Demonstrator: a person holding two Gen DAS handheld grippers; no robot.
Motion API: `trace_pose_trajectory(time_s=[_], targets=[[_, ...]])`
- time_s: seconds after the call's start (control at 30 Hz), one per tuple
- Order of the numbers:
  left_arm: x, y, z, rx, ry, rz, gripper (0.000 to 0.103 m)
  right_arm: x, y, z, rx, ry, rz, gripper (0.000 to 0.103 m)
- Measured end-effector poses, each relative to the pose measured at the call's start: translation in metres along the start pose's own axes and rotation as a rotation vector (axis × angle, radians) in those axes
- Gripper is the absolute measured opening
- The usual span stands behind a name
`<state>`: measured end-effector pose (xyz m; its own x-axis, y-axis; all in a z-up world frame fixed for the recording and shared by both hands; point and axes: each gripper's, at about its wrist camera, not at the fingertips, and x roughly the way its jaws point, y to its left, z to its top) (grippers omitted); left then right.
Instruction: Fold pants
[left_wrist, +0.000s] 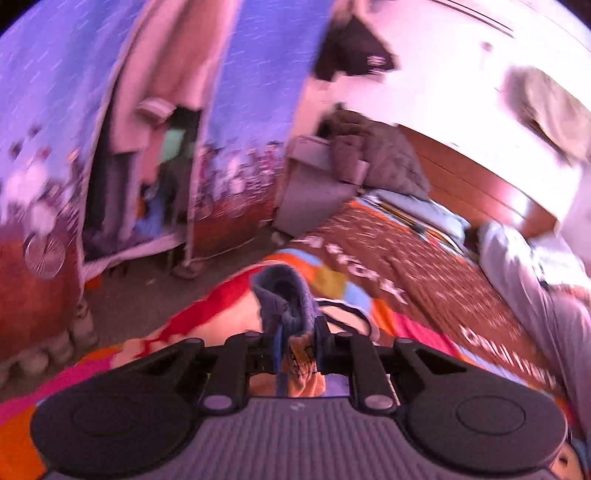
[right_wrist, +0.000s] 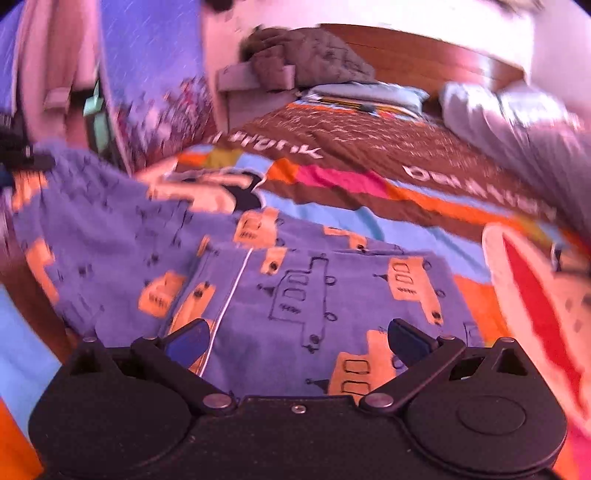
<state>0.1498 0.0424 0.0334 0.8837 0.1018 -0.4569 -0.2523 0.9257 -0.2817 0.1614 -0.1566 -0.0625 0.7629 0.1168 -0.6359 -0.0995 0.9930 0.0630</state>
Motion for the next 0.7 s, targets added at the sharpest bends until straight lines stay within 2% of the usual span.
trace_pose_trajectory(time_s=[0.07, 0.13, 0.27, 0.37, 0.57, 0.63, 0.67, 0.7], targets=[[-0.005, -0.030, 0.000, 0.070, 0.011, -0.022, 0.017, -0.008, -0.026, 0.002, 0.124, -0.018, 0.070, 0.102], [-0.009, -0.060, -0.001, 0.143, 0.013, -0.045, 0.017, -0.022, -0.054, 0.006, 0.167, -0.048, 0.073, 0.102], [-0.009, -0.122, -0.015, 0.247, 0.061, -0.107, 0.018, -0.052, -0.108, 0.010, 0.086, -0.145, -0.004, 0.102], [-0.003, -0.165, -0.040, 0.313, 0.109, -0.151, 0.018, -0.060, -0.155, 0.011, 0.051, -0.164, -0.072, 0.102], [0.018, -0.244, -0.102, 0.448, 0.237, -0.199, 0.018, -0.057, -0.240, 0.003, 0.162, -0.152, -0.219, 0.102], [0.027, -0.264, -0.128, 0.526, 0.268, -0.212, 0.023, -0.051, -0.257, -0.003, 0.172, -0.136, -0.267, 0.102], [0.031, -0.271, -0.139, 0.551, 0.298, -0.226, 0.034, -0.047, -0.263, -0.006, 0.174, -0.119, -0.282, 0.102], [0.034, -0.275, -0.149, 0.563, 0.326, -0.239, 0.050, -0.044, -0.270, -0.008, 0.184, -0.101, -0.289, 0.102]])
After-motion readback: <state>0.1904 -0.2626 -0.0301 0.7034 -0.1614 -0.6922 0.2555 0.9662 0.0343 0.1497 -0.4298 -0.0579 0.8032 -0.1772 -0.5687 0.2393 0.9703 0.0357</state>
